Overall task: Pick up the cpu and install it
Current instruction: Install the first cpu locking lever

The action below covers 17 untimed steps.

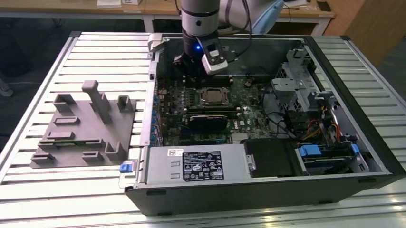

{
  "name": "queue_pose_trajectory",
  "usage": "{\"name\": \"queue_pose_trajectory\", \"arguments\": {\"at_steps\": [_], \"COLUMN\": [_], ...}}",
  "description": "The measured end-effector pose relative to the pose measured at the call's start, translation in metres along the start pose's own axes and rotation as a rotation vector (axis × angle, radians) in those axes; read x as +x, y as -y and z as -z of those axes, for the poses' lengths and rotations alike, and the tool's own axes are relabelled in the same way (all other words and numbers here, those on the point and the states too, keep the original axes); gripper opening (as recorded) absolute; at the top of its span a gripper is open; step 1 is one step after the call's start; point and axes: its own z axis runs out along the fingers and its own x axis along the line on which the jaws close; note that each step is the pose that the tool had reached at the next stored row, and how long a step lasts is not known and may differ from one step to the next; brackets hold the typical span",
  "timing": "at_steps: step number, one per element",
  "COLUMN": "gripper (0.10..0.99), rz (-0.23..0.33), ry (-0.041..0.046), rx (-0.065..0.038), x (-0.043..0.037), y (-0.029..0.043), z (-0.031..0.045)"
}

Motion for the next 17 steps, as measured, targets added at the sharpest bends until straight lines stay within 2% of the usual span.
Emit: {"name": "queue_pose_trajectory", "arguments": {"at_steps": [2, 4, 9, 14, 17], "gripper": [0.106, 0.106, 0.106, 0.106, 0.106], "rz": [0.0, 0.0, 0.001, 0.003, 0.004], "ry": [0.0, -0.001, -0.009, -0.0161, -0.0209], "rx": [0.0, -0.007, -0.062, -0.109, -0.14], "x": [0.0029, 0.0047, 0.0079, 0.0124, 0.0153], "y": [0.0004, 0.0009, 0.0022, 0.0039, 0.0049], "z": [0.0, -0.0001, -0.0003, -0.0004, -0.0004]}}
